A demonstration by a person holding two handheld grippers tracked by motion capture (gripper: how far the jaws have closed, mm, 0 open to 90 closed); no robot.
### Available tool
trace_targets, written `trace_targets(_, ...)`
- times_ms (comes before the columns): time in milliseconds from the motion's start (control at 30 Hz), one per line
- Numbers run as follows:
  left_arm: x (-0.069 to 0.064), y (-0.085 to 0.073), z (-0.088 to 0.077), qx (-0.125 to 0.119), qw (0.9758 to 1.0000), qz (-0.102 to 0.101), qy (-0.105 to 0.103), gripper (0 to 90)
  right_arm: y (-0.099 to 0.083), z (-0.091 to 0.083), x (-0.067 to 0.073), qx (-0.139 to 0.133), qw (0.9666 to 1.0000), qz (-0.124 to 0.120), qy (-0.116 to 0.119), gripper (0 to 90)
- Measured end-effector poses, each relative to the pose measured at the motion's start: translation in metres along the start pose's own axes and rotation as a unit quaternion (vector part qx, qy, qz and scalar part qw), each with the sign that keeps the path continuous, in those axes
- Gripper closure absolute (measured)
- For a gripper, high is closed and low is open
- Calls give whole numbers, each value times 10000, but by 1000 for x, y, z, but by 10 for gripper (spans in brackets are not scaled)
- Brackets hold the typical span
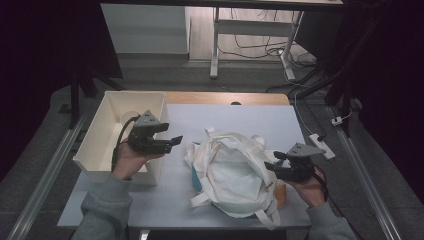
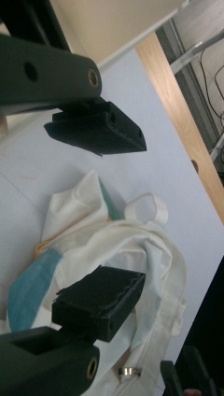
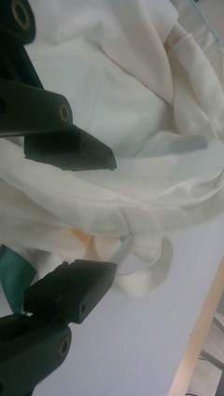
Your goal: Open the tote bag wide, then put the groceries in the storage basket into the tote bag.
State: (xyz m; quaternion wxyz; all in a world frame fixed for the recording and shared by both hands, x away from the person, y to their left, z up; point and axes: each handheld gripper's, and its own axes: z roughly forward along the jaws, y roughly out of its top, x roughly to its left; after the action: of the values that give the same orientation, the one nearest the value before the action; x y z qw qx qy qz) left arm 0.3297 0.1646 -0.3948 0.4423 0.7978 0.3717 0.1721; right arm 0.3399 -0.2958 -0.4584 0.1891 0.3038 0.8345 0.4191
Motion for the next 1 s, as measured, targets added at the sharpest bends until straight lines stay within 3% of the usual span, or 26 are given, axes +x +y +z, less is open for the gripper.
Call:
trace_targets(333, 22, -5, -4, 63, 9994, -220, 258, 315, -2, -3, 2, 5, 10000, -7, -14, 430)
trace_targets(633, 44, -14, -11, 99, 9973, -473, 556, 313, -5, 2, 4, 115, 9999, -41, 17, 428)
trace_targets(767, 59, -19, -19, 151, 9939, -599, 917, 307, -4, 1, 4, 105, 9999, -37, 3, 427)
trace_targets(1000, 82, -31, -27, 220, 9882, -904, 1213, 290, -5, 4, 4, 160, 9999, -47, 16, 426)
